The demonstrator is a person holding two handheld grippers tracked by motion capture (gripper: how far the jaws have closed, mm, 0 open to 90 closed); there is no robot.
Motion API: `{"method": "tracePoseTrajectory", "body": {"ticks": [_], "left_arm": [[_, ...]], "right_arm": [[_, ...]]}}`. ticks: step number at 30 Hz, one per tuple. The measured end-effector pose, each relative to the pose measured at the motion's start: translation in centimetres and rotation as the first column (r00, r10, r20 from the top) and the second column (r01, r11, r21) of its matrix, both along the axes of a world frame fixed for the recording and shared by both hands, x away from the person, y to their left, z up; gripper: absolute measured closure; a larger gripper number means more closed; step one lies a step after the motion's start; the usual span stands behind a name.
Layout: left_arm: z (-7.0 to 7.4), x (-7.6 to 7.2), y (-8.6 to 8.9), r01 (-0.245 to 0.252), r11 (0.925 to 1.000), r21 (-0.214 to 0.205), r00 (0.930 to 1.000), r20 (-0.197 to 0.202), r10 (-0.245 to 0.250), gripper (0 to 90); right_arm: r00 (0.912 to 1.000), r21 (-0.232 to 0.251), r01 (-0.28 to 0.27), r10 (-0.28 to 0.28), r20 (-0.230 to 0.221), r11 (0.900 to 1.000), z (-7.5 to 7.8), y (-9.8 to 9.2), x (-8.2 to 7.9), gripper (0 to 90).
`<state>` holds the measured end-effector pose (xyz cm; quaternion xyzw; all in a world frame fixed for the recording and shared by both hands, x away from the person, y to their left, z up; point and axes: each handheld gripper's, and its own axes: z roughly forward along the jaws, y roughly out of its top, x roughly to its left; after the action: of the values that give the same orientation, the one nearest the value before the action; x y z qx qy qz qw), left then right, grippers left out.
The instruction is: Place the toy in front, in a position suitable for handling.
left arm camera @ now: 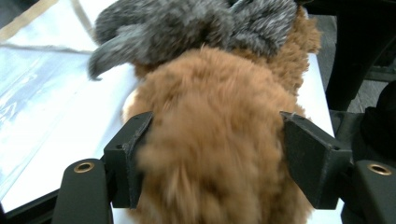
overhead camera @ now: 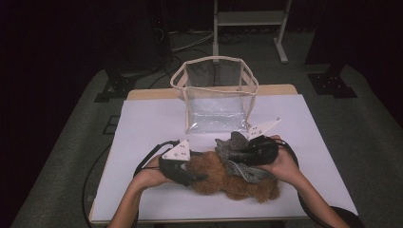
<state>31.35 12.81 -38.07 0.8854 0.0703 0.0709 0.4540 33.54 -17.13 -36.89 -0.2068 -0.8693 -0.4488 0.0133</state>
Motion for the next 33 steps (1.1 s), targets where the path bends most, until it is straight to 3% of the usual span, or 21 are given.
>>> {"method": "tracePoseTrajectory", "body": {"ticks": [4, 7, 13, 19, 22, 28, 33], "left_arm": [[-0.6, 0.2, 0.3, 0.011, 0.9993, -0.037, 0.9995, -0.028, -0.012, 40.1], [-0.9, 0.2, 0.1, 0.011, 0.9982, -0.06, 0.9993, -0.036, -0.014, 44.3], [-1.0, 0.0, -0.9, 0.027, 0.9974, -0.067, 0.9992, -0.028, -0.029, 45.8], [-1.1, -0.2, -1.1, 0.039, 0.9975, -0.059, 0.9987, -0.031, -0.041, 45.2], [-1.1, -0.1, -1.1, 0.039, 0.9972, -0.064, 0.9986, -0.034, -0.041, 44.7], [-1.0, -0.1, -1.1, 0.039, 0.9975, -0.059, 0.9988, -0.028, -0.041, 44.3], [-0.9, -0.3, -1.4, 0.043, 0.9981, -0.043, 0.9989, -0.018, -0.044, 44.3]], "right_arm": [[0.9999, 0.012, 0.008, -0.007, -0.012, 0.9999, 0.2, -0.3, 0.2, 74.0], [0.9997, 0.021, 0.01, -0.01, 0.024, 0.9997, 1.3, -0.1, -0.1, 74.1], [0.9959, 0.017, -0.068, 0.067, 0.06, 0.9975, 3.5, 2.8, -0.7, 74.2], [0.993, -0.035, -0.113, 0.114, 0.031, 0.9929, 2.4, 5.2, -0.2, 73.9], [0.9947, -0.027, -0.102, 0.102, 0.012, 0.9944, 1.8, 4.6, -0.1, 73.8], [0.999, -0.085, -0.04, 0.042, 0.016, 0.9956, 1.5, 2.0, 0.1, 73.8], [0.9986, -0.059, -0.043, 0.045, 0.026, 0.9973, 2.0, 2.1, -0.3, 73.7]]}}
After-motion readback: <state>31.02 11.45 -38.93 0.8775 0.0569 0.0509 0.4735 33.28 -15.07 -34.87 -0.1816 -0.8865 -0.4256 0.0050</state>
